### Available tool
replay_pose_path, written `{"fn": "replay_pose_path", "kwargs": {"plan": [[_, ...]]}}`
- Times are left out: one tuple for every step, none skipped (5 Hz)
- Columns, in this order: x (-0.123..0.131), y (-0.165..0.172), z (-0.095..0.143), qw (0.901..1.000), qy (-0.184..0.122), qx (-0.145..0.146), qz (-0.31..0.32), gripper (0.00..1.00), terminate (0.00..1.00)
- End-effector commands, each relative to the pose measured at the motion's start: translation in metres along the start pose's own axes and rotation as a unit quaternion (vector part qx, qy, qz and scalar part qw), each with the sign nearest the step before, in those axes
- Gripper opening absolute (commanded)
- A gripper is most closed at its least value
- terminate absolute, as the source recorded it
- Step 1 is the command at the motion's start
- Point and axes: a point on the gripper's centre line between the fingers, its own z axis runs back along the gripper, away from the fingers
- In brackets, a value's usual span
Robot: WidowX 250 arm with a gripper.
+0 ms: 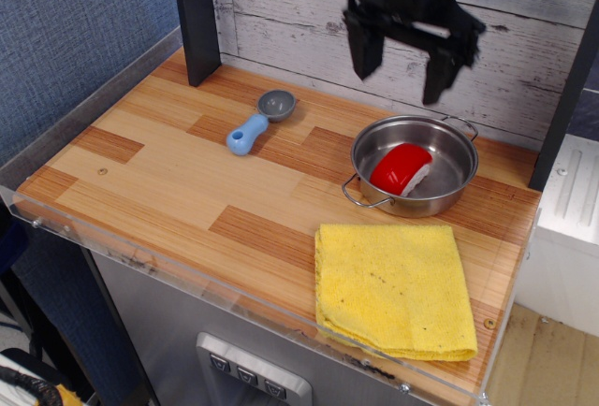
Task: Put the fish inside the pot
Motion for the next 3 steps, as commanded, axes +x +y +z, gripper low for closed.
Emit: {"fn": "replay_pose_path", "kwargs": {"plan": [[-0.0031,0.0004,0.0272,0.9995,-0.033,0.002,-0.001,1.00,0.00],[-0.0031,0.0004,0.0272,0.9995,-0.033,0.002,-0.001,1.00,0.00],[-0.0031,0.0004,0.0272,0.9995,-0.033,0.002,-0.001,1.00,1.00]]}}
